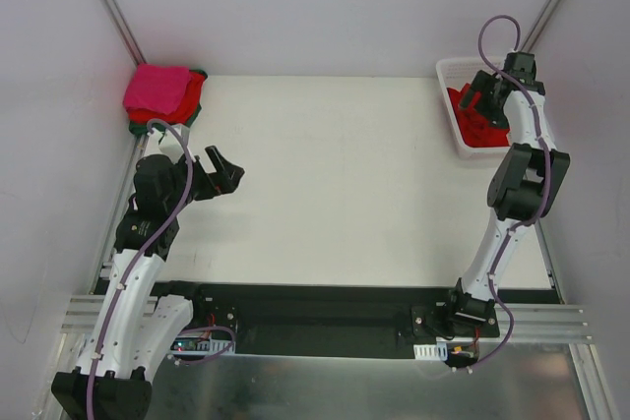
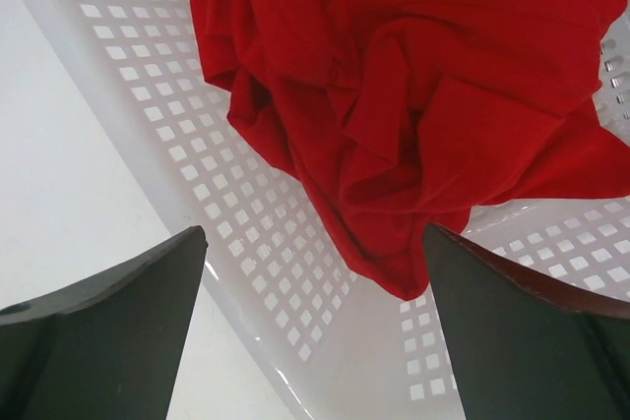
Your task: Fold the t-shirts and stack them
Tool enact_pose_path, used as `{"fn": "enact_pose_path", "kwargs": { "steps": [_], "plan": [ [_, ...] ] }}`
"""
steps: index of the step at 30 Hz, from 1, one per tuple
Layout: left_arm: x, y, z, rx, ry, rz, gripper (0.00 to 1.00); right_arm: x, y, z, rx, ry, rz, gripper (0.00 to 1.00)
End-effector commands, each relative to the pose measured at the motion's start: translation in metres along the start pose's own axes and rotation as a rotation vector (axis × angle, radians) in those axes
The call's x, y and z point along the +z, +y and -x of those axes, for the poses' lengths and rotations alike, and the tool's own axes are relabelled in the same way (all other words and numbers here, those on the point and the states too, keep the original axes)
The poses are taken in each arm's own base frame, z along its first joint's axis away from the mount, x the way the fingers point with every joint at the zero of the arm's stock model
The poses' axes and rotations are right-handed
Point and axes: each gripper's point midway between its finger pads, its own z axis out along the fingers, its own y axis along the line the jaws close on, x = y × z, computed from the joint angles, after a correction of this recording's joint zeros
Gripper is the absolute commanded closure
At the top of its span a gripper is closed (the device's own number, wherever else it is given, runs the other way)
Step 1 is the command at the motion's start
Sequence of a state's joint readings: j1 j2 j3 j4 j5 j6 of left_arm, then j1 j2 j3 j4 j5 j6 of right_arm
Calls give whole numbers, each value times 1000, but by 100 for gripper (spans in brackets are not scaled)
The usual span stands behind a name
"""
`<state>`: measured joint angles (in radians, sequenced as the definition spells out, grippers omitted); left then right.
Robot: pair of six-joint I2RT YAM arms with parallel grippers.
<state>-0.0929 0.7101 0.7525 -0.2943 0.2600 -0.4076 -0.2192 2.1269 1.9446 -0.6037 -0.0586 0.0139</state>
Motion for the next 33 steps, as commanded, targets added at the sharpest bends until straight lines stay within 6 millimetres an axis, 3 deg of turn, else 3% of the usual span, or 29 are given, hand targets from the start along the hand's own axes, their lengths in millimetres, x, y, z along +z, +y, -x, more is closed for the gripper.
{"fn": "enact_pose_path", "kwargs": {
  "steps": [1, 10, 25, 28, 30, 31, 33],
  "plan": [
    [-1, -2, -8, 19, 19, -23, 1, 0, -8, 11, -6, -25, -44, 4],
    [-4, -3, -10, 27, 21, -27, 1, 17, -34, 7, -46, -19, -167, 4],
    [-10, -2, -11, 32, 21, -17, 1, 42, -35, 16, -45, -34, -146, 3],
    [-11, -2, -10, 38, 20, -15, 1, 47, -36, 15, -44, -31, -137, 13],
    [-12, -1, -10, 39, 19, -9, 1, 50, -35, 14, -45, -29, -119, 26],
    [-12, -1, -11, 37, 21, -9, 1, 52, -35, 14, -45, -28, -115, 40],
    [-11, 0, -11, 36, 23, -6, 1, 53, -33, 14, -45, -29, -98, 55]
  ]
}}
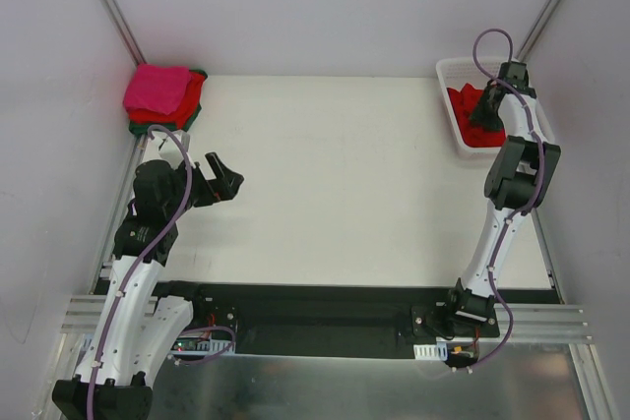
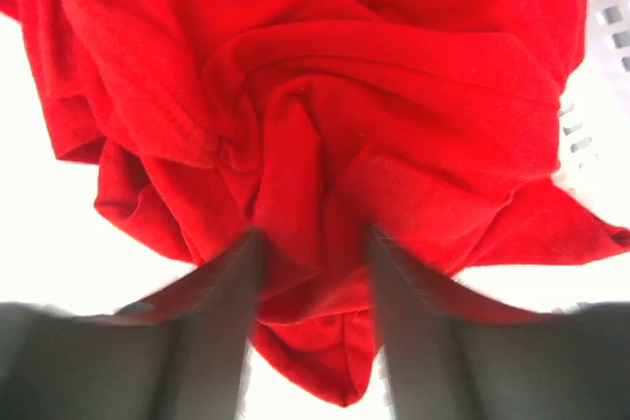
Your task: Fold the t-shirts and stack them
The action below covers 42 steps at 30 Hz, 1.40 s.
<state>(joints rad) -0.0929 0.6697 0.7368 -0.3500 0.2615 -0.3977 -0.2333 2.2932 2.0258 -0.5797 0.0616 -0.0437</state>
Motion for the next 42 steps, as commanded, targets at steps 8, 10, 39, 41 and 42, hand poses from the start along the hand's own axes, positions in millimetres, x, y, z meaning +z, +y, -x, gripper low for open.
{"fn": "enact_pose_path", "kwargs": {
  "steps": [8, 10, 39, 41, 42],
  "plan": [
    [-1, -2, 1, 29, 1, -9, 1, -9, 7, 28, 17, -72, 62, 99],
    [-1, -3, 1, 30, 5, -10, 1, -17, 9, 32, 27, -87, 67, 99],
    [4, -8, -15, -50, 51, -49, 1, -449, 144, 26, -200, -687, 603, 99],
    [3, -7, -17, -50, 51, -51, 1, -479, 146, 8, -231, -699, 668, 99],
    [4, -7, -18, -50, 53, -51, 1, -495, 154, -4, -257, -701, 718, 99]
  ]
}}
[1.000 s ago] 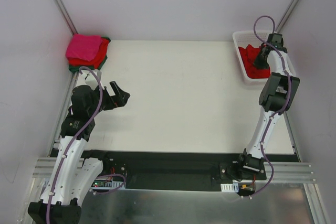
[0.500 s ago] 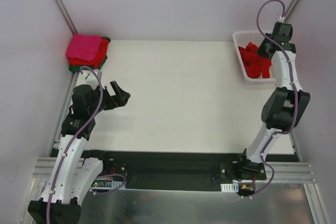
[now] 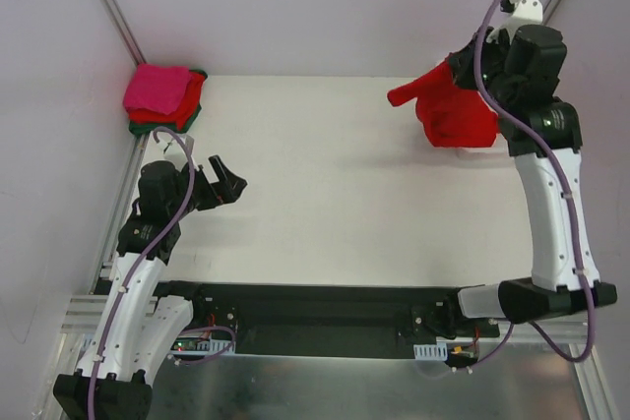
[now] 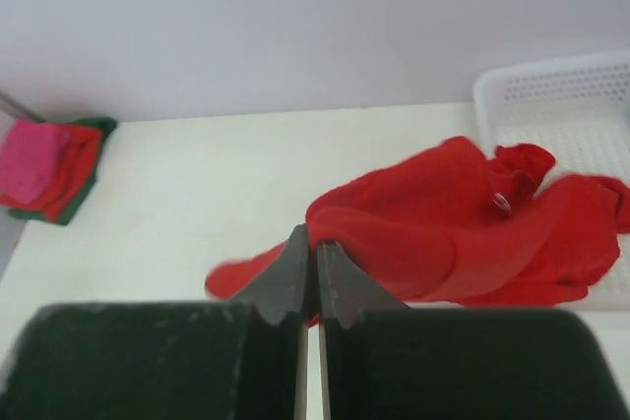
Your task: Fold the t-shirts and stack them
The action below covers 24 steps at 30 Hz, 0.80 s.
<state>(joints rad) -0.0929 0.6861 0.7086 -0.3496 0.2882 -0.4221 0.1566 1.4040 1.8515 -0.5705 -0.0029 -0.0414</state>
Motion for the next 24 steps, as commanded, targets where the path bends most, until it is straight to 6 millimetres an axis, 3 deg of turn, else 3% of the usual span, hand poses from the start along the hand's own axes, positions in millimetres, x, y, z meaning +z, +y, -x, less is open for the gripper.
{"fn": "enact_pose_path", "kwargs": {
  "steps": [1, 3, 9, 15, 20, 24],
  "plan": [
    [-2, -9, -4, -13, 4, -46, 1, -73, 56, 27, -36, -85, 193, 99],
    [-3, -10, -4, -18, 2, -50, 1, -99, 81, 24, -53, -83, 286, 99],
    [-1, -11, -3, -32, 1, -56, 1, -161, 129, 1, -49, 2, 529, 99],
    [2, -12, -7, -50, 13, -71, 1, -205, 167, -24, -2, 126, 762, 99],
    [4, -12, -8, -59, 12, -75, 1, -247, 189, -20, 39, 147, 925, 99],
    [7, -14, -9, -73, 20, -88, 1, -281, 199, -6, 49, 126, 1040, 99]
  ]
}}
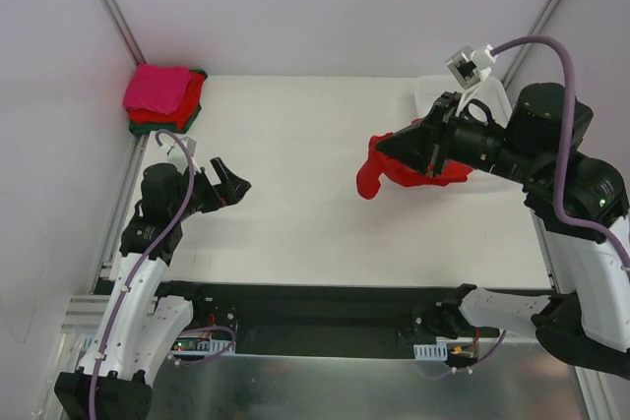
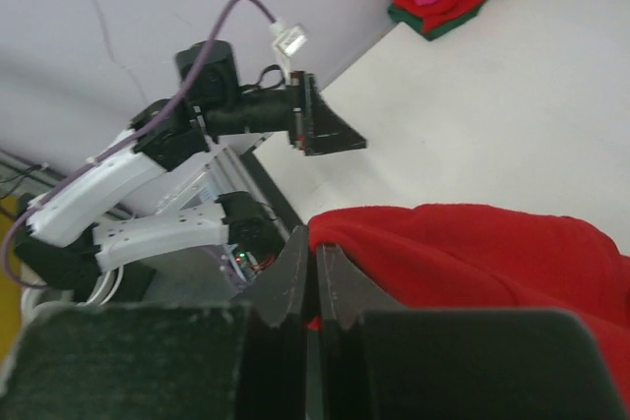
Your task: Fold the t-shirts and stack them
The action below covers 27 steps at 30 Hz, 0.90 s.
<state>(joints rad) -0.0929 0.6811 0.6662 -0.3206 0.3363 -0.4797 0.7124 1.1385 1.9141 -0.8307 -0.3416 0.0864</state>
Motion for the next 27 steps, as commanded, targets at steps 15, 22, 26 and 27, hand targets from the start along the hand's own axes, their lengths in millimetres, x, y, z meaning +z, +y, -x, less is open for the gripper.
{"fn": "enact_pose_path", "kwargs": {
  "steps": [15, 22, 26, 27],
  "plan": [
    [17, -32, -3, -27, 24, -172, 2, -49, 30, 95, -240, -279, -40, 99],
    [32, -50, -17, -6, 62, -251, 2, -62, 65, 113, -252, -364, 114, 99],
    [42, -81, -33, 16, 101, -380, 2, -57, 80, 100, -190, -328, 221, 99],
    [48, -86, -37, 16, 118, -400, 2, -45, 74, 87, -169, -280, 225, 99]
  ]
}}
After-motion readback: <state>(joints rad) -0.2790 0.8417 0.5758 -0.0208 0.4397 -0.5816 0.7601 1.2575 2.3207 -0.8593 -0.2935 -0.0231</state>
